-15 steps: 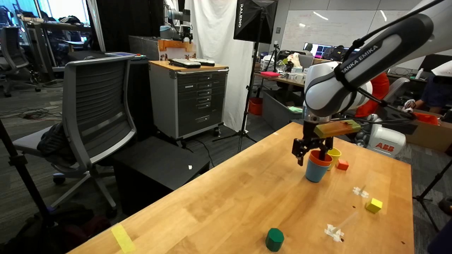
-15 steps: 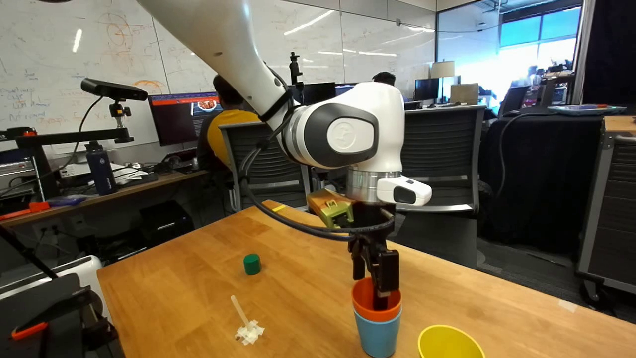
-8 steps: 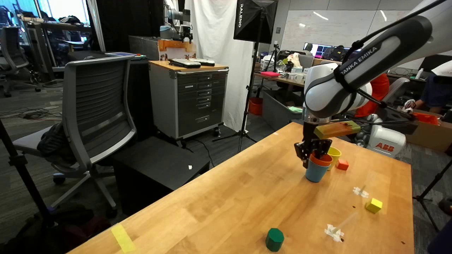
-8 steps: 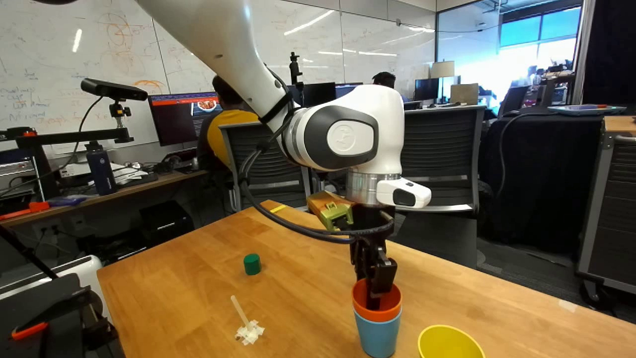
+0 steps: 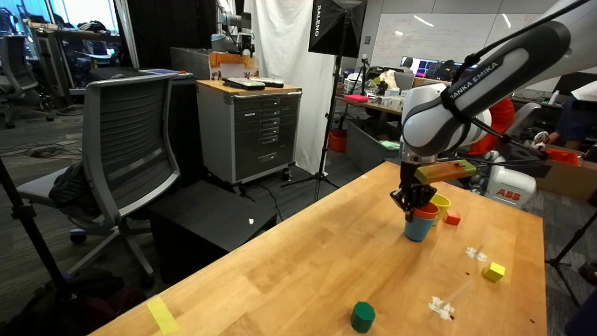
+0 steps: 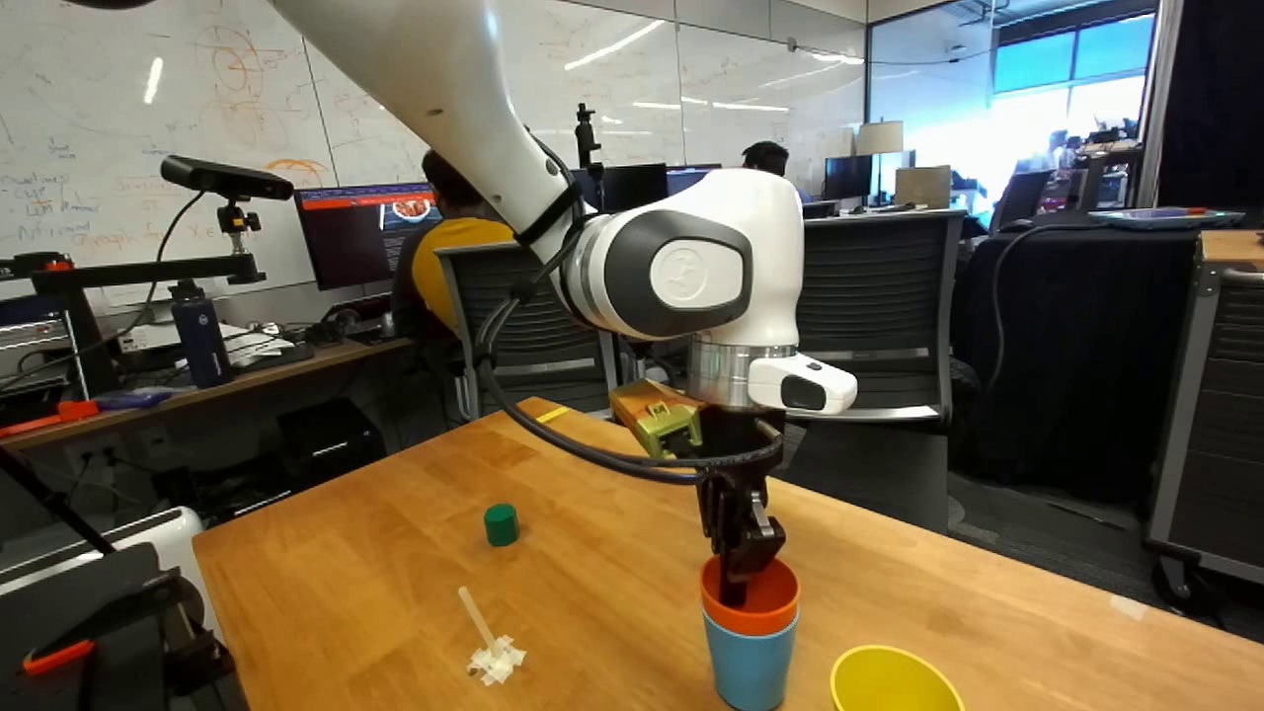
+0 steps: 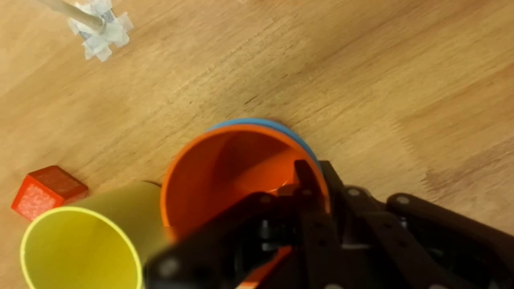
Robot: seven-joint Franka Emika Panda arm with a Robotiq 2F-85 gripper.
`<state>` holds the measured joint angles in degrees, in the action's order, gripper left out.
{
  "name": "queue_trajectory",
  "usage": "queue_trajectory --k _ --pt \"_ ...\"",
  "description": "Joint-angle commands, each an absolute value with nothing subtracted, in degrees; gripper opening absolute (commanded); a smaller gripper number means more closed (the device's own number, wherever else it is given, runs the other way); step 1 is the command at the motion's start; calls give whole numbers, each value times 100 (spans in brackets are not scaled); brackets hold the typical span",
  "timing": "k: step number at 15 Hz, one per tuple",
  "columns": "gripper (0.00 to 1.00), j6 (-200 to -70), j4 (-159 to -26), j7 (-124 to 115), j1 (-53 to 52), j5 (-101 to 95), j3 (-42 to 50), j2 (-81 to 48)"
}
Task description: Stack the cups together
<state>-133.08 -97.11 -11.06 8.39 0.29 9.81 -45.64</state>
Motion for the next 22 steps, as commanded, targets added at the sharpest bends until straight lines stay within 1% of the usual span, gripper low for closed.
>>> queue_trajectory --k 1,7,17,22 --pt "2 -13190 -9626 -1108 820 4 1025 -4570" --pt "2 -13060 -9716 -1074 790 -39 1048 -4288" --pt "2 -12885 -9814 -760 1030 70 989 -3381" --pt "2 -12734 -9715 -756 1128 25 1052 -3258"
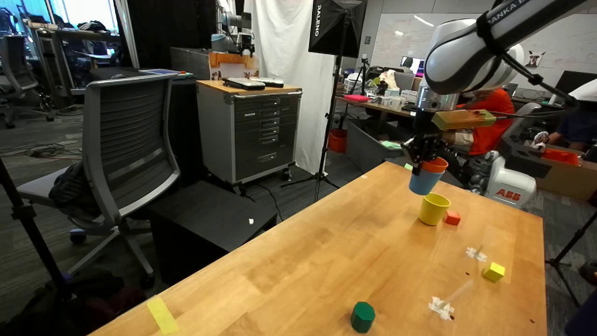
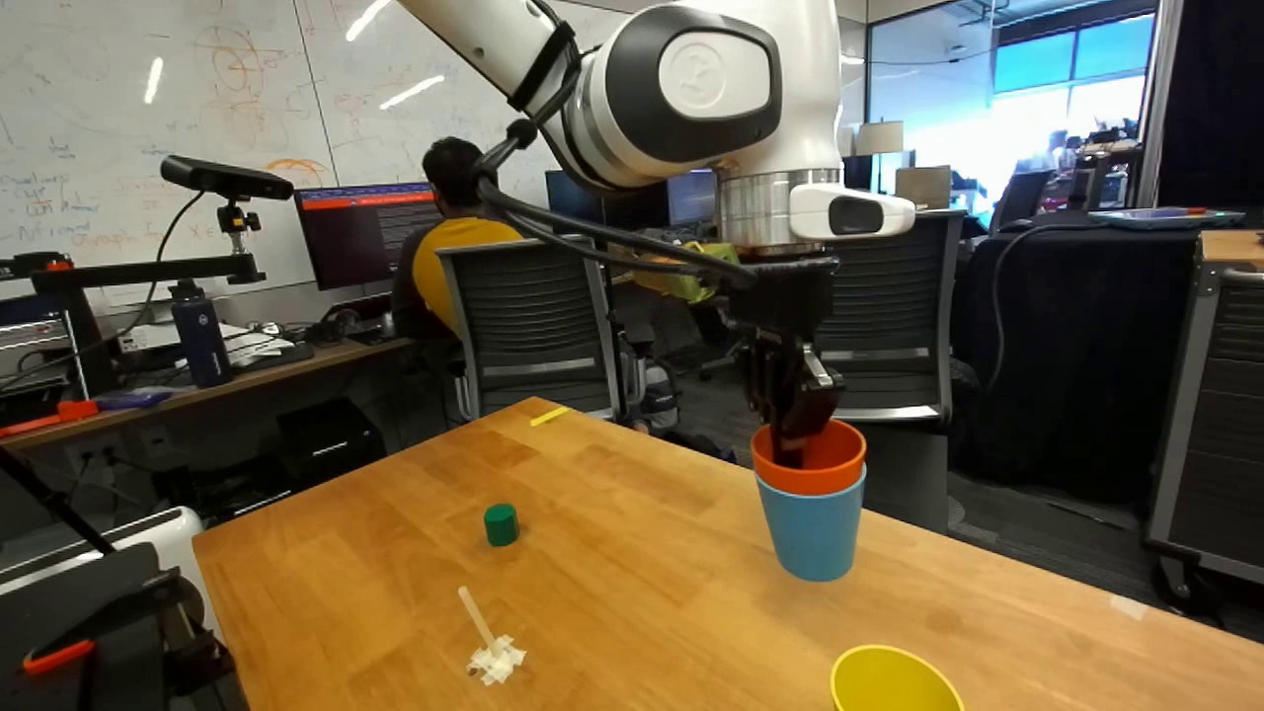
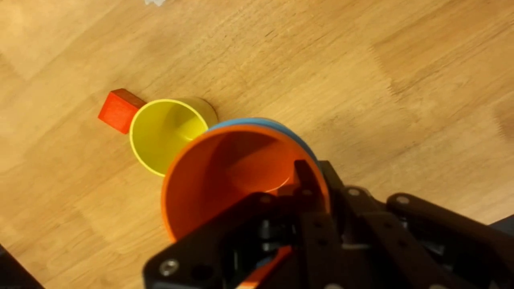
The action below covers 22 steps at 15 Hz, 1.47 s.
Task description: Stack the cups together
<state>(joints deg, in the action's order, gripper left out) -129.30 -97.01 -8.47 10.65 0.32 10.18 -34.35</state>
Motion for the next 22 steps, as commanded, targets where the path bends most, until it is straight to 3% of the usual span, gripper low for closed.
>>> queue_trajectory --k 1,22 --pt "2 -12689 -9677 -767 1153 4 1079 -3274" --pt "2 -12793 -9252 -676 1736 388 1051 -3846"
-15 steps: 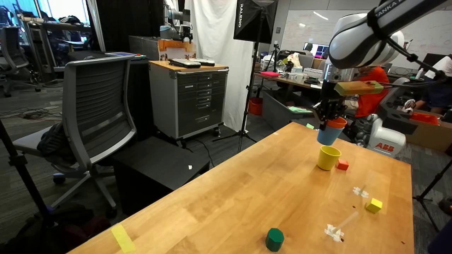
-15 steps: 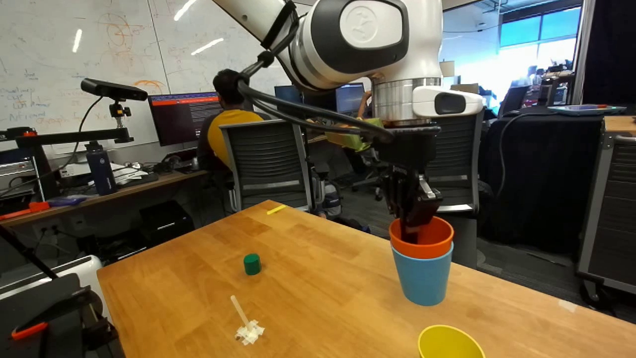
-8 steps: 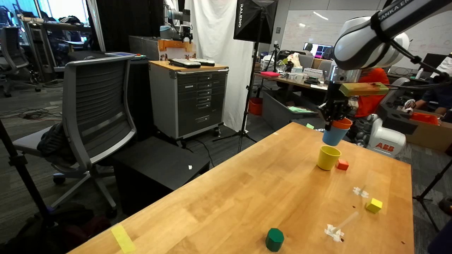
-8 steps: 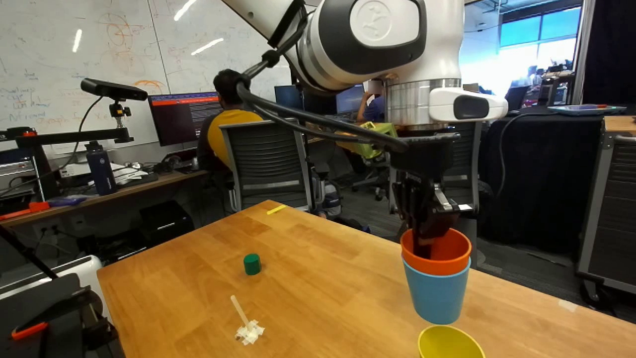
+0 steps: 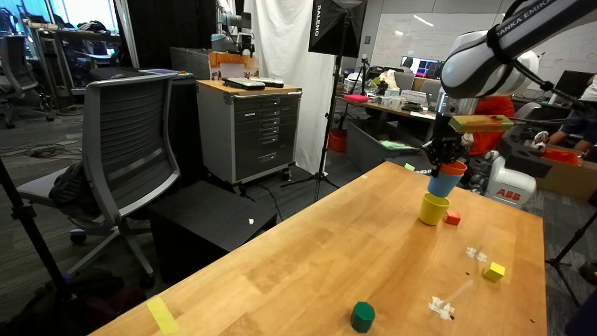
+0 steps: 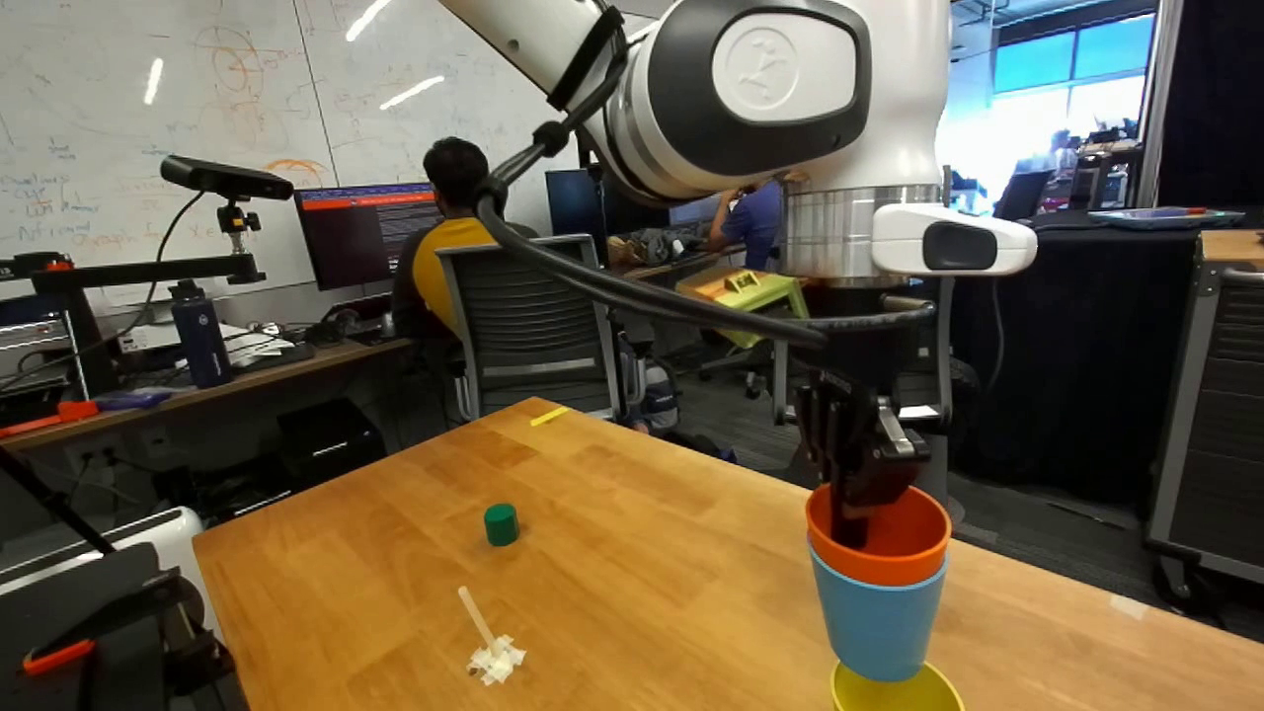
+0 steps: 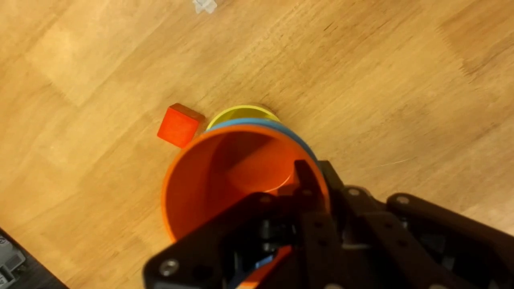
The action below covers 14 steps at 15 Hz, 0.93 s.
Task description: Stack the cups together
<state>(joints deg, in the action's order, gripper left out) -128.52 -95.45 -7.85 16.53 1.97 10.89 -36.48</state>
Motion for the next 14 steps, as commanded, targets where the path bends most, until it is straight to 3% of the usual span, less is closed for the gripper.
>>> queue_trajectory --k 1,14 --pt "2 -12781 -9216 -666 1744 396 1051 -3890" --pt "2 -12699 -8651 -712 1888 532 1048 -4516"
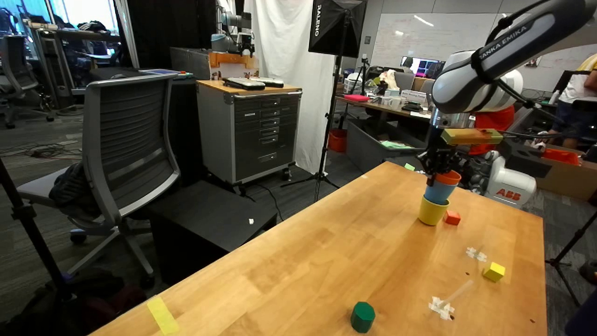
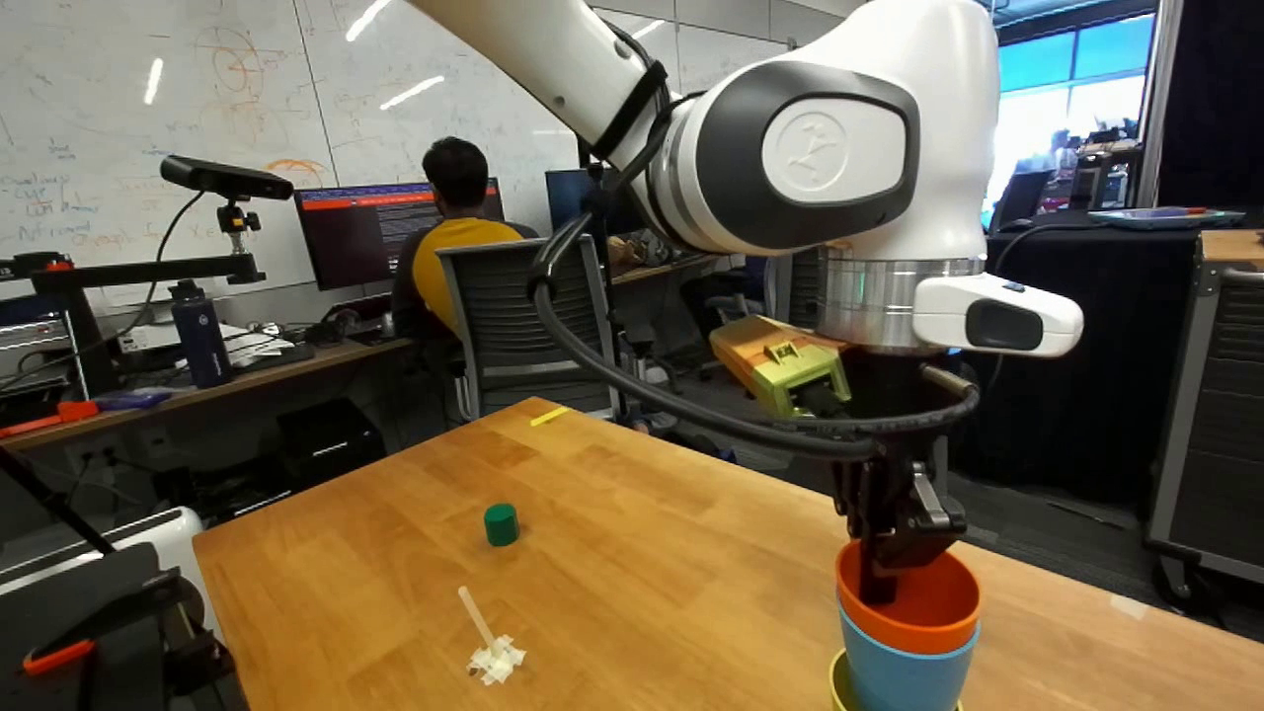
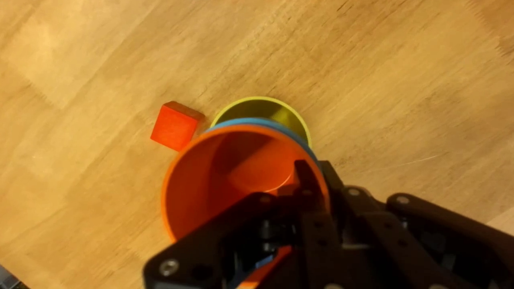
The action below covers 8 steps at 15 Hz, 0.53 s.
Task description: Stack the cups together
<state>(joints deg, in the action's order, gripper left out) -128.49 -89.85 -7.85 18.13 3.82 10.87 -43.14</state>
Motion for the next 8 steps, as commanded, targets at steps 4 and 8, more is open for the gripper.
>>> queue_trajectory --k 4,8 --pt "2 -12726 -8593 -763 1854 471 1088 -4651" --pt "2 -12725 -8590 -761 1849 470 1082 -4721"
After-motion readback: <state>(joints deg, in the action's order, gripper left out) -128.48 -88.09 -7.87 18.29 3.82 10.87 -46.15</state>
